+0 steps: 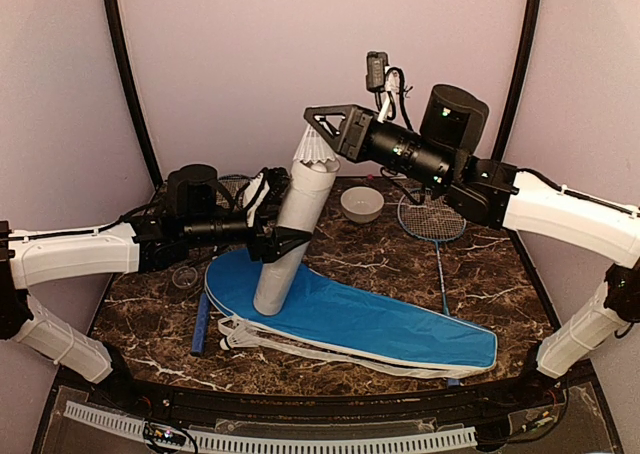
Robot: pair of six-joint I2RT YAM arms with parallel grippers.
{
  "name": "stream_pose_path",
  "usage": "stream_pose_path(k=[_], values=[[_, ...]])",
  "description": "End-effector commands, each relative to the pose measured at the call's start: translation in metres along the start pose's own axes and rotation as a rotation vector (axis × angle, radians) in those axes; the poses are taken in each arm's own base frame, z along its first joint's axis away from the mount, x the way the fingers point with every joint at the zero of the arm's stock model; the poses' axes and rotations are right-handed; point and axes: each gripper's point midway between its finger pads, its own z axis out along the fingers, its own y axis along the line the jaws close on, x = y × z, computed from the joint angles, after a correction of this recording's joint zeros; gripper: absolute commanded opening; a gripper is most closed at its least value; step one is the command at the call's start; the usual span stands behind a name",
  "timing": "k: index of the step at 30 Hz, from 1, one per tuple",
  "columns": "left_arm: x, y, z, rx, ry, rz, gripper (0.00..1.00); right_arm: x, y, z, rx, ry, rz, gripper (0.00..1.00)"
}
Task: Pack up the badminton gear
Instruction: Place the shuttlecock in the shuttle tube.
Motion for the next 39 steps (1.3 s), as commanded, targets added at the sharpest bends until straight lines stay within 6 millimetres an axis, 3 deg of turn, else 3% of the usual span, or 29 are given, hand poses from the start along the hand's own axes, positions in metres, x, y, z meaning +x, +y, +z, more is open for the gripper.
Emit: stream_pose_path(k=[1,3,10,18,29,34,39], values=[[0.007,-0.009,0.0,0.028,0.017,-0.017,0.68,0.001,0.0,-0.004,0.013,0.002,-0.015,0.1],[0.007,-0.009,0.0,0.028,0.016,-0.017,0.68,-0.005,-0.02,-0.005,0.13,-0.034,-0.046,0.08],[0.004,-0.008,-0.002,0.02,0.009,-0.01,0.68,-0.004,-0.031,-0.012,0.195,-0.031,-0.073,0.08],[0.007,-0.007,0.001,0.02,0.02,-0.016,0.68,0.006,-0.029,0.0,0.184,-0.016,-0.085,0.08],[0.012,-0.005,0.004,0.011,0.039,-0.026,0.68,0.012,-0.008,0.022,0.179,-0.01,-0.148,0.07],[0.013,-0.004,0.005,0.007,0.045,-0.03,0.68,0.01,-0.003,0.026,0.177,-0.017,-0.162,0.07],[0.011,-0.004,0.004,0.006,0.041,-0.027,0.68,0.021,-0.01,0.023,0.202,-0.019,-0.172,0.07]])
